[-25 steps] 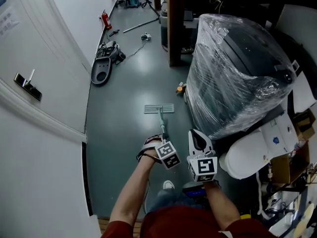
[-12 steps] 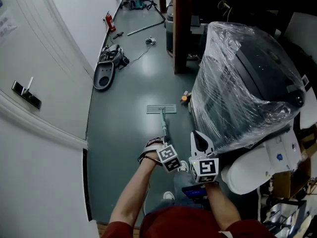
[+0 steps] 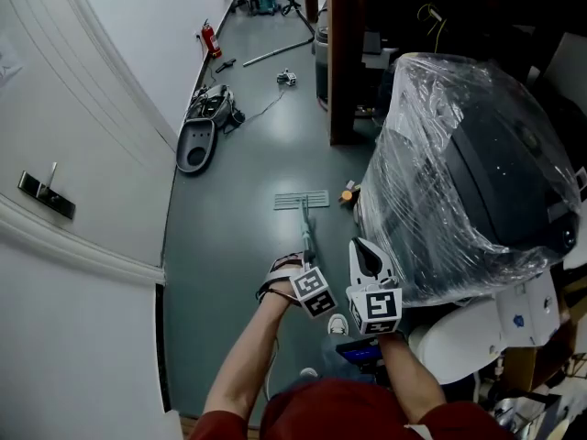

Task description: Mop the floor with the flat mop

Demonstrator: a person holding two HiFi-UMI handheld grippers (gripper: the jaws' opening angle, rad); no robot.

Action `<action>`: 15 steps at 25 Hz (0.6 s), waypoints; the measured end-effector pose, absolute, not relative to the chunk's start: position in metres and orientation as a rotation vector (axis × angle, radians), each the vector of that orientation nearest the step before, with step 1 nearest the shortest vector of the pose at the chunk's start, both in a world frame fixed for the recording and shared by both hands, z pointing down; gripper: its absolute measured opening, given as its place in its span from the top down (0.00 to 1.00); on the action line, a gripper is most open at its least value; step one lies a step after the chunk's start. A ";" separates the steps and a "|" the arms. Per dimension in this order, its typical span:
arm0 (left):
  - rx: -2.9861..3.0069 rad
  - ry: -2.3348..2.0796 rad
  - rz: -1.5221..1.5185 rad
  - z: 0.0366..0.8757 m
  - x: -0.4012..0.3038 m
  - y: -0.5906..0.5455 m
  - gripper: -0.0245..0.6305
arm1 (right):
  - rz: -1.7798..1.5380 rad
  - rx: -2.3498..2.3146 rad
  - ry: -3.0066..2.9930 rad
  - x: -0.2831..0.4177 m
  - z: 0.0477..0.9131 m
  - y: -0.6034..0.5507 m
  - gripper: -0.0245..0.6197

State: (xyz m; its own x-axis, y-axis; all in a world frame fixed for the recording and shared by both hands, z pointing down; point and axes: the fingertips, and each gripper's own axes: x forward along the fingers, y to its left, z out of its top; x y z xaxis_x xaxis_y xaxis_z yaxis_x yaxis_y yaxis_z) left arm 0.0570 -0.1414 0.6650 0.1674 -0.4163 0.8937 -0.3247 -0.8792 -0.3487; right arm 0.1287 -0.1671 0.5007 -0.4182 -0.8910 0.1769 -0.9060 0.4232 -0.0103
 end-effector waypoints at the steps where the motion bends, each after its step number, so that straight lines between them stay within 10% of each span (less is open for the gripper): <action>1: -2.336 0.745 -1.840 0.667 0.058 -0.150 0.74 | 0.161 1.604 -2.526 0.131 0.502 -0.177 0.93; 15: -2.340 0.802 -1.847 0.668 0.058 -0.280 0.74 | 0.151 1.557 -2.553 0.135 0.504 -0.303 0.93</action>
